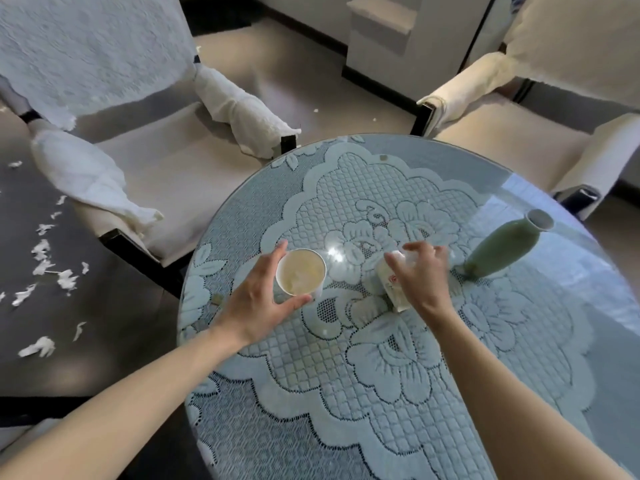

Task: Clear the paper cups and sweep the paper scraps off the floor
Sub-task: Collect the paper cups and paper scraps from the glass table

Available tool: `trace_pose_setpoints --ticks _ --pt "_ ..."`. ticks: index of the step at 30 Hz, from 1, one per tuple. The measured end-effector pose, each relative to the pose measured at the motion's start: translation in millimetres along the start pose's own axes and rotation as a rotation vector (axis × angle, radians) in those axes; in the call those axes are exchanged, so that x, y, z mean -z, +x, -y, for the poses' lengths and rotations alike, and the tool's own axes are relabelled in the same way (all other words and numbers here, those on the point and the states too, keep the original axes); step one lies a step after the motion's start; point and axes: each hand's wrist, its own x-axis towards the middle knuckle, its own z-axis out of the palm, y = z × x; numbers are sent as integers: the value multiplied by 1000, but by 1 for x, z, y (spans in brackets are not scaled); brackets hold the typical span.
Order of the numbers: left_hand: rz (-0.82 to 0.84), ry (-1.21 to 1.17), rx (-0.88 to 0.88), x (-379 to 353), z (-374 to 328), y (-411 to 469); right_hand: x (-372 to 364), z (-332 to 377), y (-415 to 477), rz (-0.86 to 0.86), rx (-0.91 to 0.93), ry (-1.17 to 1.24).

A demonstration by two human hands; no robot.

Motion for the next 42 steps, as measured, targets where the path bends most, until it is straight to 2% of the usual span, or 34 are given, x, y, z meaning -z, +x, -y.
trace_pose_setpoints --ticks 2,6,8,11,13,15,18,22,26,32,36,39,42 --pt "-4 5 -6 -2 -2 0 -5 -16 -2 51 -12 -60" --pt "-22 36 -13 -2 2 -2 -7 -10 -8 -232 111 68" --pt "-20 39 26 -1 6 -5 -8 3 -16 -263 179 46" --pt "-58 29 42 -3 7 -8 -30 7 -44 -56 271 33" --pt "-74 16 46 -3 6 -8 -49 1 -66 126 280 48" --pt "-84 11 57 -1 4 -7 -62 -8 -78 232 263 39" --pt "-104 10 63 2 3 -11 -72 -17 -84 316 257 -2" --pt "-113 24 62 6 7 -19 -79 -16 -90 305 318 -60" --pt "-100 55 80 5 11 -25 -72 -8 -87 265 231 32" --pt "-98 51 44 -3 1 -22 -10 13 -56 82 80 333" --pt "-76 56 18 -8 -11 -13 17 -1 -25 -4 29 94" --pt "-58 58 14 -10 -13 -9 8 -23 -6 80 -88 -24" --pt "-49 71 -4 -10 -11 -6 -14 -57 3 198 -113 -137"
